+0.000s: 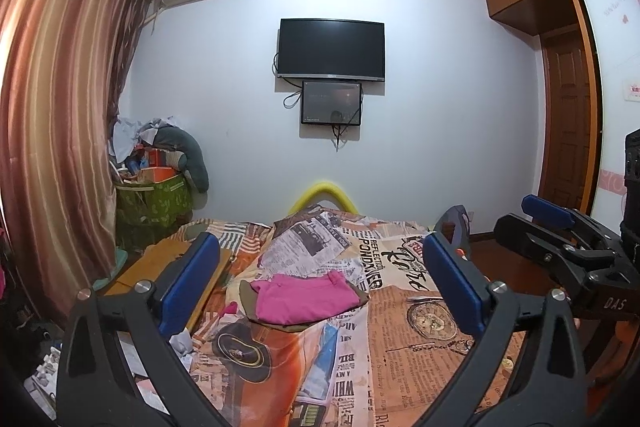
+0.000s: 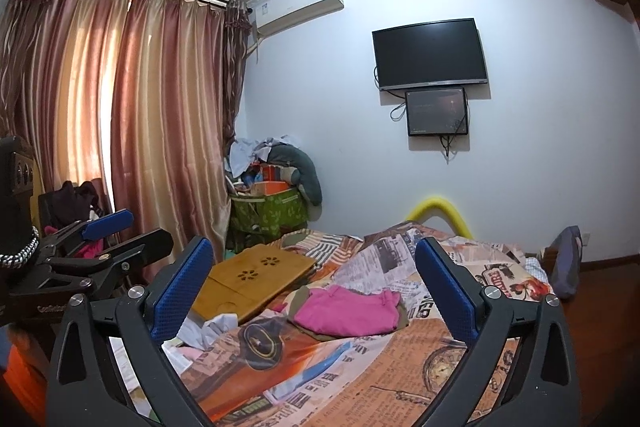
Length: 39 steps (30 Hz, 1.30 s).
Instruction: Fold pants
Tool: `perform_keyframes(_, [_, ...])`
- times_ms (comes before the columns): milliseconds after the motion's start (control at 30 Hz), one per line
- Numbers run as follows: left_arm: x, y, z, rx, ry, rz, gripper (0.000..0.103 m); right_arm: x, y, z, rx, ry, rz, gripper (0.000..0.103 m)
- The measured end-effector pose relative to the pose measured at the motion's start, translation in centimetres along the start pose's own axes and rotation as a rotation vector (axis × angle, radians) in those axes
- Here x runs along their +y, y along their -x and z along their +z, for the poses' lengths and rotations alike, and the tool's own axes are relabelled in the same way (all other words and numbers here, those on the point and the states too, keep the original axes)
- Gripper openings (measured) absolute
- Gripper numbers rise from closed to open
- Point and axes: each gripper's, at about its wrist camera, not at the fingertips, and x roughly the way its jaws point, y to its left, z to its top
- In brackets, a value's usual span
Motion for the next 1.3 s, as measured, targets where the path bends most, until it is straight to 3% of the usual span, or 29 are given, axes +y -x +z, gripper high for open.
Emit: perform_keyframes(1300, [-0.24,-0.66,-0.35,0.024,0.009,-0.025,0.103,-0.49,0.38,0.33,0.003,-0.014,-0.031,0.102])
